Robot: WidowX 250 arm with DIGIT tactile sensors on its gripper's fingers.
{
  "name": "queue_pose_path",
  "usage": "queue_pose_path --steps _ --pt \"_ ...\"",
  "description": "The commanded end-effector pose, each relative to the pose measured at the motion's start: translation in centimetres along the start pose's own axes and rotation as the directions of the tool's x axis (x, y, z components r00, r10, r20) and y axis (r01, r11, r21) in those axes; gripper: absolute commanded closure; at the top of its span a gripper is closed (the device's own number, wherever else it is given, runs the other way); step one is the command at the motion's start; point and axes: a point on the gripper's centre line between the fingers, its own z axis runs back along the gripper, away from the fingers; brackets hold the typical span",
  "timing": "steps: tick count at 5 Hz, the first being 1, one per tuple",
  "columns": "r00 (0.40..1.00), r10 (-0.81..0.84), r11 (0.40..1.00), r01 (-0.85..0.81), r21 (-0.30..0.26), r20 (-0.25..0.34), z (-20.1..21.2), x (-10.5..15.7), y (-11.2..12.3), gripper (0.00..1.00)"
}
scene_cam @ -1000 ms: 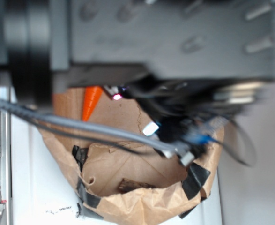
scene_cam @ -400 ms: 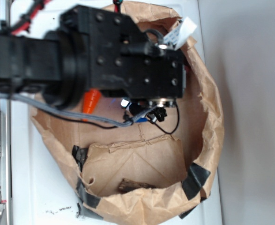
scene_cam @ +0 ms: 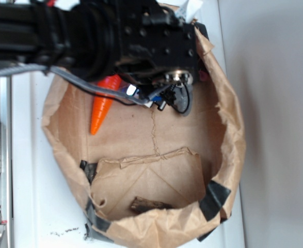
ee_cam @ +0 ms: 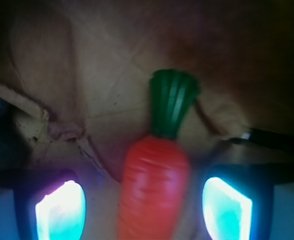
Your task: Grab the carrot.
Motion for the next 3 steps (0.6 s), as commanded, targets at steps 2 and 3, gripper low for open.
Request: queue_pose_path --steps 2,3 --pt "0.992 -0.125 0.992 0.126 -0.030 0.028 -2.3 1.7 -0.9 1.00" --pt "0.991 -0.119 0.992 0.121 -0.032 0.063 -2.4 1.9 -1.0 1.00"
